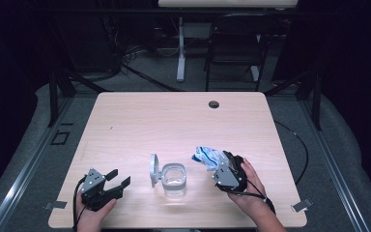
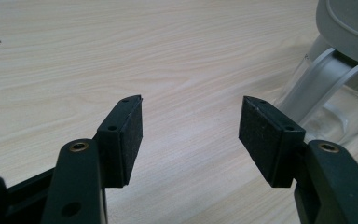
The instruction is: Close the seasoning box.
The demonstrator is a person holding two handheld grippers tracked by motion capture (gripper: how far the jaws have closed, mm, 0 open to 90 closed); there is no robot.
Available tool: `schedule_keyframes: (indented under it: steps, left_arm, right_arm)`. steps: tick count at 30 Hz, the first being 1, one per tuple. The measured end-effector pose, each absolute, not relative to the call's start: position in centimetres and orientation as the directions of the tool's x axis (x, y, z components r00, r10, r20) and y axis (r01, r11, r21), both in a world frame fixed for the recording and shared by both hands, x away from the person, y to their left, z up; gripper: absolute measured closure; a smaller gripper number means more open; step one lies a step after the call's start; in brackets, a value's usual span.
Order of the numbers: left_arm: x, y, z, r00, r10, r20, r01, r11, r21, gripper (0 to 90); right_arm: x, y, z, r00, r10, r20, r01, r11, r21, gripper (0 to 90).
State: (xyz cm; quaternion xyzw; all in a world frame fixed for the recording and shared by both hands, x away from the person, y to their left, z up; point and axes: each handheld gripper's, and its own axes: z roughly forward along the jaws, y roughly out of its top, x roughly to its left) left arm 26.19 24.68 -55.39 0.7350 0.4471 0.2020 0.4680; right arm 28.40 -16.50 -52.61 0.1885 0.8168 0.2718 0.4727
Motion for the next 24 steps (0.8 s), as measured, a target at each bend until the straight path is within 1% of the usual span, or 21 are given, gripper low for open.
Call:
schedule_keyframes:
  steps: [9,12,22,24]
  left_arm:
    - [26.2,24.8,-55.4,0.52,0.847,-0.113,0.465,-0.17,0.869,40.2]
    - [26.1,24.9,-55.3,0.514,0.85,-0.115,0.462,-0.162,0.872,40.2]
    - [26.1,25.1,-55.3,0.507,0.855,-0.108,0.46,-0.163,0.873,40.4]
    - [26.0,25.1,-55.2,0.506,0.855,-0.113,0.464,-0.158,0.872,40.3]
  right_arm:
    - [28.7,-16.1,-52.8,-0.482,0.526,-0.701,0.017,0.806,0.592,43.4]
    - [28.9,-16.0,-53.1,-0.476,0.493,-0.728,-0.009,0.825,0.565,43.4]
    - [29.5,-15.9,-53.4,-0.456,0.461,-0.761,-0.045,0.842,0.537,43.4]
    - [29.6,-15.9,-53.3,-0.449,0.439,-0.778,-0.046,0.858,0.511,43.6]
